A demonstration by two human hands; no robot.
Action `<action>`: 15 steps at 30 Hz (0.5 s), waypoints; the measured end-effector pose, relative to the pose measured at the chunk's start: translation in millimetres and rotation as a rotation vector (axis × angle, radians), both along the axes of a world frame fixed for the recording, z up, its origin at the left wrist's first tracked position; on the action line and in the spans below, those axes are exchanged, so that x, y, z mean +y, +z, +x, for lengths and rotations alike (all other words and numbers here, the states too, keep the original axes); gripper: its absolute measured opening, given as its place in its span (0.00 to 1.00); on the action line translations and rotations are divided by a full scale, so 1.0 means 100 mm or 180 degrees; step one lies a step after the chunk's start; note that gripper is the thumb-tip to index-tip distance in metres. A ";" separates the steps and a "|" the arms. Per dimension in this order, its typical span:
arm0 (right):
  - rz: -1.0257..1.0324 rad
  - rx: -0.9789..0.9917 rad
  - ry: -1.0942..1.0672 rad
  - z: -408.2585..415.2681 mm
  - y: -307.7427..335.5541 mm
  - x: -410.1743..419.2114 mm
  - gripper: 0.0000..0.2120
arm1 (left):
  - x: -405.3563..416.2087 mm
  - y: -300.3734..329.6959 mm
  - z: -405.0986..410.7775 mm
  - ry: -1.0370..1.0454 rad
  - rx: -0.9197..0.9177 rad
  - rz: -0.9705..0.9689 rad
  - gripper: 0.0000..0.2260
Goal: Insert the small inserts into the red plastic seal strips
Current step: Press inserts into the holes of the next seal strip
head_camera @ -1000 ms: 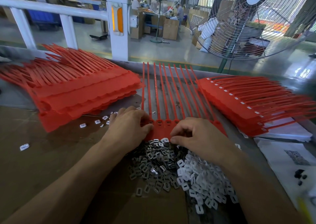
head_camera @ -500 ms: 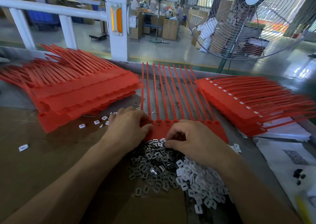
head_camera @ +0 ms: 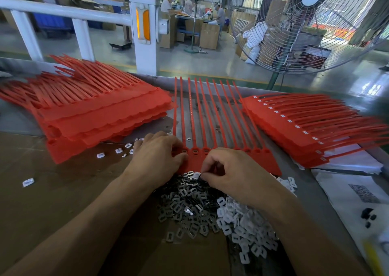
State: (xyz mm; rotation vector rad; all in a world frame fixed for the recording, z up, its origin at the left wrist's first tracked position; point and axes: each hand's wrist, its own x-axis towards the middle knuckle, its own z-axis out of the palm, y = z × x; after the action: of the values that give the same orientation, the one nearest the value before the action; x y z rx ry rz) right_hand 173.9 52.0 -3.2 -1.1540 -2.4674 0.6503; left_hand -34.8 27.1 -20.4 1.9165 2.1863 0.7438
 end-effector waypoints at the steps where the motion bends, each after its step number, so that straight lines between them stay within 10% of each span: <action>1: -0.0031 0.0049 -0.0001 0.00 0.00 0.00 0.06 | 0.00 0.00 0.00 0.0000 0.0000 0.0002 0.14; 15: -0.0217 0.0396 0.0134 0.04 0.05 0.01 0.08 | -0.02 0.02 0.01 -0.0013 0.0005 -0.0019 0.15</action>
State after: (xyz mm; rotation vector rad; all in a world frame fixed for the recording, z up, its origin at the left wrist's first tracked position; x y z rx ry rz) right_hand 178.1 52.7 1.7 -1.0548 -2.3874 0.7992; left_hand -34.0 25.2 -18.3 1.9188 2.1825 0.7344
